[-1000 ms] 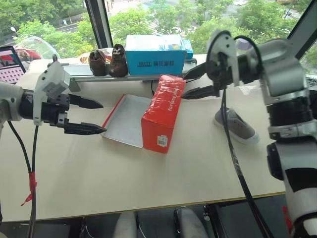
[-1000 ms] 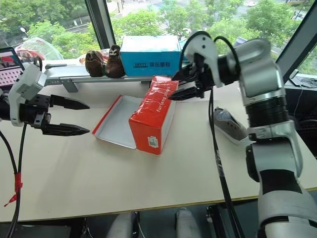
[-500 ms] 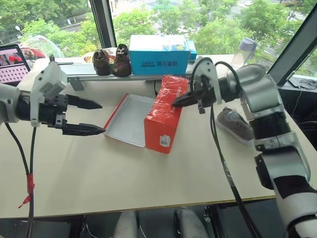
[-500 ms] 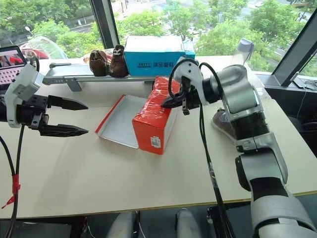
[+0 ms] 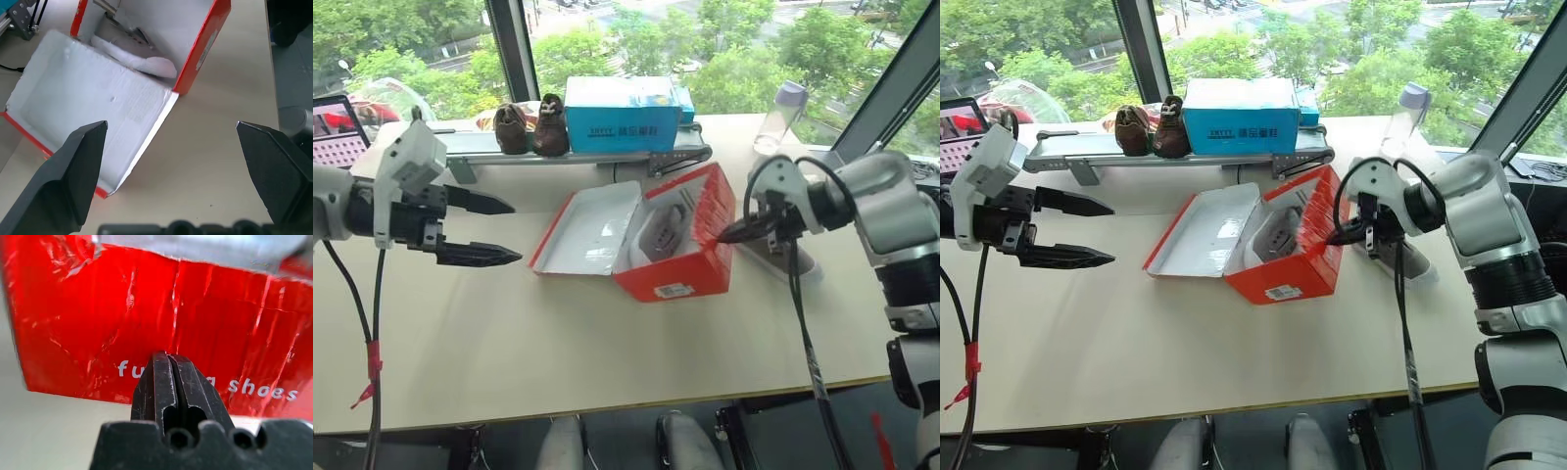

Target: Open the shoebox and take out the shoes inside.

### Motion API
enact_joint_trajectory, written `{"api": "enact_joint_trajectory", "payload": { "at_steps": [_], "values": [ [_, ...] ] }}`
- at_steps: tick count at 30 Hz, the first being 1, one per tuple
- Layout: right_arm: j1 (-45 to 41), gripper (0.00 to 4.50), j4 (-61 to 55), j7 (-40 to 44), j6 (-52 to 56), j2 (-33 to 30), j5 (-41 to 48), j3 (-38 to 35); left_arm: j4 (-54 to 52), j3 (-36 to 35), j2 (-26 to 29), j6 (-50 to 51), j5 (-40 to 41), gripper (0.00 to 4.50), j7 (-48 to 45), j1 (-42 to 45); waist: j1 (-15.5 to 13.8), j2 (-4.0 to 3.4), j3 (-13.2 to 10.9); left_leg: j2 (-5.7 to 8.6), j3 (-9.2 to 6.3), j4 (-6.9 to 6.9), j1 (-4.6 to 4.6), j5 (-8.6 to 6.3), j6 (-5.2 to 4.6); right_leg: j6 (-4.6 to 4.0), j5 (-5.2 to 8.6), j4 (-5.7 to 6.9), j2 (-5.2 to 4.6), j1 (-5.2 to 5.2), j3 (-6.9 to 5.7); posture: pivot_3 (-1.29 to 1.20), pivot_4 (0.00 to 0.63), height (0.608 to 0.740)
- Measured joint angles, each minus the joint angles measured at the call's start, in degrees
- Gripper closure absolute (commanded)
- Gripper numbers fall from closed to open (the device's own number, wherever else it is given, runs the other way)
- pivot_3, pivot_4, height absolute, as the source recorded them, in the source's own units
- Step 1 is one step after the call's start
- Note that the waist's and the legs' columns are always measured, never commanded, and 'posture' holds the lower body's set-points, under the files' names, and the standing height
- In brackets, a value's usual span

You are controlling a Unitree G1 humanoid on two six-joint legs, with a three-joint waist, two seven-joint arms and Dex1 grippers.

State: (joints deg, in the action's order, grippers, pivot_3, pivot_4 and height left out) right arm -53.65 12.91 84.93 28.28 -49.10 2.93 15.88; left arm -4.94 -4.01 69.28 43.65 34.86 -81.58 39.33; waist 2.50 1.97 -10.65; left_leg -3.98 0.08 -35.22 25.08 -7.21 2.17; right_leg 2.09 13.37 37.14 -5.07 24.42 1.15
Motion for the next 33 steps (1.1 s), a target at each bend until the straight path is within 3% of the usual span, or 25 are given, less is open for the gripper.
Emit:
{"api": "enact_joint_trajectory", "payload": {
  "at_steps": [7,15,19,23,29,33],
  "values": [
    [-0.7,4.40,4.2,-3.8,-2.4,8.4,-1.8,2.5,1.2,1.1,-0.7,-0.3,-0.8,0.00,-0.6,2.0,0.8,-0.01,0.0,0.00,-0.02,0.13,0.08,0.00,-0.01,0.32,-0.16,-0.01,0.03,0.10,0.02,0.00,0.150,0.740],
    [-6.3,4.40,21.0,-10.6,-13.5,20.7,-5.1,4.4,1.3,1.6,-0.7,-0.3,-1.2,0.00,-1.1,2.7,0.6,-0.01,0.0,0.01,-0.03,0.15,0.17,0.00,-0.01,0.34,-0.15,-0.02,0.04,0.17,0.01,0.00,0.150,0.740],
    [-6.8,4.40,23.5,-12.0,-15.6,24.9,-6.1,4.9,1.1,1.5,-0.7,0.1,-1.1,0.00,-1.1,2.6,0.4,-0.03,0.0,0.01,-0.04,0.19,0.21,0.00,-0.01,0.35,-0.15,-0.02,0.04,0.19,0.01,0.00,0.150,0.740],
    [-6.7,4.40,20.1,-9.2,-15.2,23.0,-6.1,5.0,1.0,1.5,-0.3,0.3,-1.0,0.00,-1.1,2.4,-0.2,-0.07,-0.1,0.01,-0.04,0.17,0.27,0.00,0.00,0.35,-0.15,-0.01,0.04,0.24,0.01,0.00,0.150,0.740],
    [-6.9,4.40,11.5,-4.0,-10.3,10.3,-6.1,3.2,0.9,1.1,0.2,0.3,-1.0,0.00,-1.1,2.2,-1.5,-0.08,-0.1,0.01,-0.04,0.15,0.30,0.00,0.00,0.32,-0.12,-0.04,0.03,0.26,0.00,0.00,0.150,0.740],
    [-9.2,3.42,9.1,-5.8,-9.7,10.3,-6.0,1.0,1.0,1.1,0.1,0.3,-1.0,0.00,-1.1,2.3,-0.5,-0.08,-0.1,0.01,-0.02,0.19,0.30,0.00,0.00,0.30,-0.12,0.02,0.05,0.37,0.03,0.00,0.150,0.740]
  ]
}}
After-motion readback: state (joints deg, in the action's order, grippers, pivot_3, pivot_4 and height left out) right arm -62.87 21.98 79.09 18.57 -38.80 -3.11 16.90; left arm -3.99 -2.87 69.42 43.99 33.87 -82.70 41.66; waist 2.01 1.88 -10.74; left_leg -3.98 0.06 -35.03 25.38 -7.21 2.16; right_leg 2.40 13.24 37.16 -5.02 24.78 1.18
